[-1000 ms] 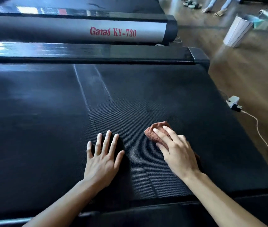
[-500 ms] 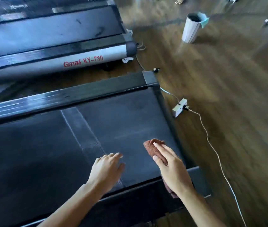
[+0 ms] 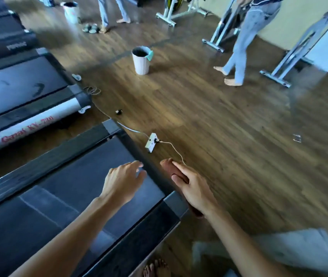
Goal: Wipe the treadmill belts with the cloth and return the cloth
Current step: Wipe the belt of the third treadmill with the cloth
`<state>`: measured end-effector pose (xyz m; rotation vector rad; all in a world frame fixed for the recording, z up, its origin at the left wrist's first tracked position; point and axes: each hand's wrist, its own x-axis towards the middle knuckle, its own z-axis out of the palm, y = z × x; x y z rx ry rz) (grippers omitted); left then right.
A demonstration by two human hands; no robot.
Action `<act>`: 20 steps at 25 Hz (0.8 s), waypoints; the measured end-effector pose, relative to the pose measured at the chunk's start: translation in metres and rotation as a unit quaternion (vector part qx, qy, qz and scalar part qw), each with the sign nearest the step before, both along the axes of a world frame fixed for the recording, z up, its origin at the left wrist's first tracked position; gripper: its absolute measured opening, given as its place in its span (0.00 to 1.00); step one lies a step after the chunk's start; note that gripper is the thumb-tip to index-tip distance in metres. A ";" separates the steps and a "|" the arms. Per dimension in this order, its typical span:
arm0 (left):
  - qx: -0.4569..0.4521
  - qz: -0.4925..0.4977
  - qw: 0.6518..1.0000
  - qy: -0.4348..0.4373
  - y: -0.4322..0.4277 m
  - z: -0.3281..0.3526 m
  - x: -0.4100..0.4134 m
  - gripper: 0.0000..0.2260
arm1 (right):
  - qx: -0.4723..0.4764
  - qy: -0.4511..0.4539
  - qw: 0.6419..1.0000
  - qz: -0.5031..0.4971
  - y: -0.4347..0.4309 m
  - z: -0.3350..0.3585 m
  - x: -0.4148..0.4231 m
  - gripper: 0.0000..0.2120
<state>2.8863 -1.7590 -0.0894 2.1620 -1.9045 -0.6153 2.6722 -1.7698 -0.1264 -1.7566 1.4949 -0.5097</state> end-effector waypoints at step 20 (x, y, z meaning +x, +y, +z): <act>-0.017 0.038 0.997 0.063 -0.270 0.043 -0.231 0.10 | -0.018 -0.063 0.996 -0.055 -0.271 0.043 -0.228 0.22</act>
